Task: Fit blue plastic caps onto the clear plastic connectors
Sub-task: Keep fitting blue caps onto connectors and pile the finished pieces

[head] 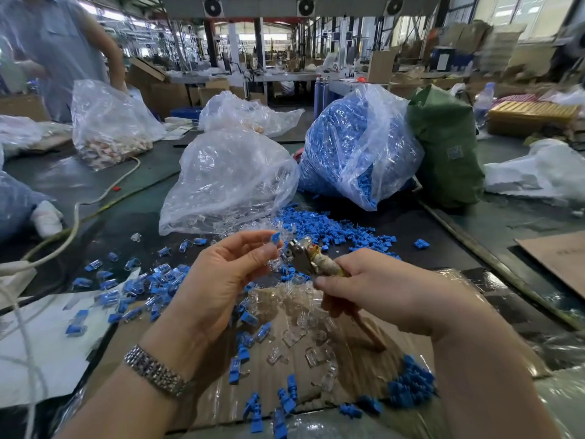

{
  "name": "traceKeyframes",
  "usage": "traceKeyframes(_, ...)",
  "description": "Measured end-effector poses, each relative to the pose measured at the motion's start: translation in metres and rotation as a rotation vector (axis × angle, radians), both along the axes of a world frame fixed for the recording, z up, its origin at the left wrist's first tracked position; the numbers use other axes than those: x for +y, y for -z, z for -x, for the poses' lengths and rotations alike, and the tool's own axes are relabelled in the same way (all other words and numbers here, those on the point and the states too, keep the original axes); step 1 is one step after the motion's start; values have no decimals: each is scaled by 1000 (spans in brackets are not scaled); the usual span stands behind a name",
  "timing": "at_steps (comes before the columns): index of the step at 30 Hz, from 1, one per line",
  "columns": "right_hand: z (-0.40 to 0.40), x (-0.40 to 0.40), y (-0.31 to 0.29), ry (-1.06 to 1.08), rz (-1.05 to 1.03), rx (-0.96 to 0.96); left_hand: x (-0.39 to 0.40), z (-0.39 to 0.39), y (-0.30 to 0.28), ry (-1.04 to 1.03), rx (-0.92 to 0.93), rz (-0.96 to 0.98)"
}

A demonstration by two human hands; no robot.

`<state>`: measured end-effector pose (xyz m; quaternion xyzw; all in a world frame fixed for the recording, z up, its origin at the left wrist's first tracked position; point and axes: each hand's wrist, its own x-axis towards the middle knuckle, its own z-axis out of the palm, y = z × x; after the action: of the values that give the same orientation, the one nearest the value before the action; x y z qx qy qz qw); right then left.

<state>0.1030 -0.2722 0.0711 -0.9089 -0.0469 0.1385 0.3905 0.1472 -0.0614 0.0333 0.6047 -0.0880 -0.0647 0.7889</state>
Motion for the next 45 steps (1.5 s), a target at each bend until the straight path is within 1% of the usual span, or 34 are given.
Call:
traceKeyframes(11,7,8,-6,-41,18,-16,-4,2,3,-6,-135,-156)
traceKeyframes(20,5,10,-5,-17,9,13,-8,5,5,-135,-360,-335)
traceKeyframes(24,3,11,-1,-20,-32,23,-7,5,7,-151,-336,-339)
traceKeyframes(29,-1,17,5,-27,-33,-23,-6,5,7,-192,-318,-348)
traceKeyframes(35,-3,16,10,-20,-38,7,-3,3,10,-187,-345,-424)
traceKeyframes(39,0,8,3,7,-64,-29,0,3,4,-201,-317,-376)
traceKeyframes(40,0,6,2,49,-38,-54,4,3,2,-228,-328,-402)
traceKeyframes(42,-4,2,4,145,105,-101,14,2,-1,-304,-364,-558)
traceKeyframes(45,-10,0,13,235,326,-81,28,2,-3,-474,-395,-984)
